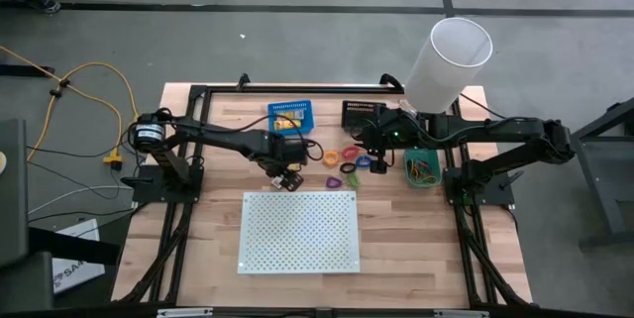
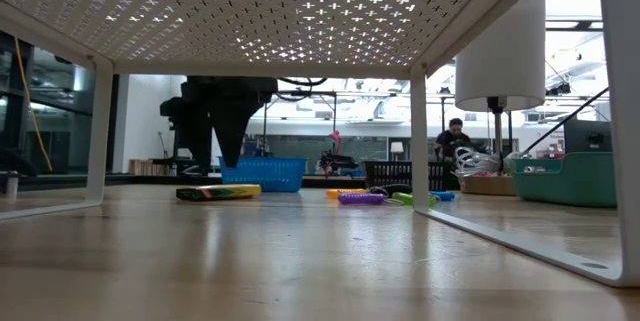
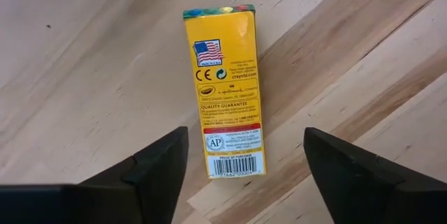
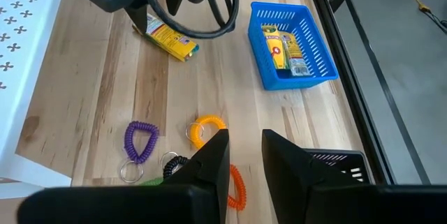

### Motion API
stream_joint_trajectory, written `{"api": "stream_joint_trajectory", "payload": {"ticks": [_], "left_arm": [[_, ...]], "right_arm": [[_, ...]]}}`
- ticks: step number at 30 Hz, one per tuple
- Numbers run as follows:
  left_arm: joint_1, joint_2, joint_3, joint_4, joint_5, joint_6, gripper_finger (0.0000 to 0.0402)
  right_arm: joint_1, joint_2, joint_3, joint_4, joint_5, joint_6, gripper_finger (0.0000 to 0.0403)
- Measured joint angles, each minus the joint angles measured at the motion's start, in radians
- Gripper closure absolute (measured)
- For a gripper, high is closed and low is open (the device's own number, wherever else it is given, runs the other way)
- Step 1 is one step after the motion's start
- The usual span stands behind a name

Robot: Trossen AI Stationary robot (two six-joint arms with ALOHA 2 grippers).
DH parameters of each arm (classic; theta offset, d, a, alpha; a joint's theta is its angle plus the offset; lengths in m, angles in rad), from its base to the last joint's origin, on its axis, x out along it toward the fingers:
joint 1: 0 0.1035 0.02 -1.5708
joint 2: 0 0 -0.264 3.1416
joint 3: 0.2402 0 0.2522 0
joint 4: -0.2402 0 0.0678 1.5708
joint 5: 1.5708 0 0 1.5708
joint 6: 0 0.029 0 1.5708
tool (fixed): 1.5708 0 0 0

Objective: Pick & Place Office Desk Supplies
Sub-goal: Put the crayon box into the blue bin

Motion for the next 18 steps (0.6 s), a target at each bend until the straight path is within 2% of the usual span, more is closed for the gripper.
{"api": "stream_joint_trajectory", "payload": {"ticks": [18], "left_arm": [[0.002,0.076,-0.001,-0.005,-0.021,-0.002,0.0123]], "right_arm": [[0.0,0.0,0.0,0.007,0.0,0.0,0.0328]]}}
